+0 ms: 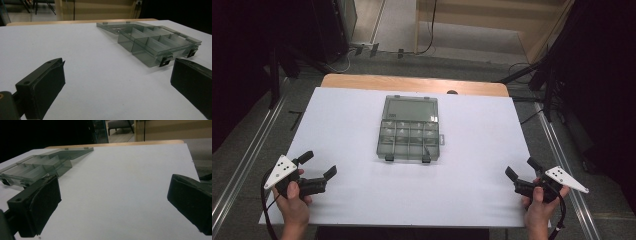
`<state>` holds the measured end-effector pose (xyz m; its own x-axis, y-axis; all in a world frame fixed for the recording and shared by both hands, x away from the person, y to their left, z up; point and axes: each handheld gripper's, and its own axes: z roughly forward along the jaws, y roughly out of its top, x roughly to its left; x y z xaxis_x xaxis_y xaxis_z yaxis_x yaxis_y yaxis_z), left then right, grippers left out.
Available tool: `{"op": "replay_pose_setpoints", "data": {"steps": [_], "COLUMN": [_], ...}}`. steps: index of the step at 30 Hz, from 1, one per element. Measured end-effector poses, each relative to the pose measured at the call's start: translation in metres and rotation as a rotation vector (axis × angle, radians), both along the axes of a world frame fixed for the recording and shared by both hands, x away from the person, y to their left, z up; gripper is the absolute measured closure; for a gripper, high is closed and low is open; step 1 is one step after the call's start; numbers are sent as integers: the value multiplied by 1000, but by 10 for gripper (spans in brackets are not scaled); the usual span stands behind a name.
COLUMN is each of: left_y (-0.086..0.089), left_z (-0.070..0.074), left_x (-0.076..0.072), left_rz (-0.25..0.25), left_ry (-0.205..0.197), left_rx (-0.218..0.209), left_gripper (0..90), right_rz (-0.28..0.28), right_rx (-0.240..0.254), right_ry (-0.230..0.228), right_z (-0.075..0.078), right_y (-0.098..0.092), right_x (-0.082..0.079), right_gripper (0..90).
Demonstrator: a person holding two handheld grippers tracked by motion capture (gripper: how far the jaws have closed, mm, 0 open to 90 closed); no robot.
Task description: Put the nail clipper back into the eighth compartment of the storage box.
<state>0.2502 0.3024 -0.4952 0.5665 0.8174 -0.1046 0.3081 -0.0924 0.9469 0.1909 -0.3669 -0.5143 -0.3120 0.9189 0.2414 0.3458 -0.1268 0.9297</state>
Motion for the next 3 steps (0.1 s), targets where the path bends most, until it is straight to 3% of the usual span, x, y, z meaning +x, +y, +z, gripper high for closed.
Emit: {"op": "replay_pose_setpoints", "data": {"steps": [3], "left_y": [0], "left_z": [0], "left_x": [0], "left_rz": [0], "left_ry": [-1], "left_rx": [0], "left_gripper": [0], "right_rz": [3], "right_rx": [-1], "right_ry": [0], "right_z": [0], "right_y": [1], "right_x": [1], "right_gripper": [0]}}
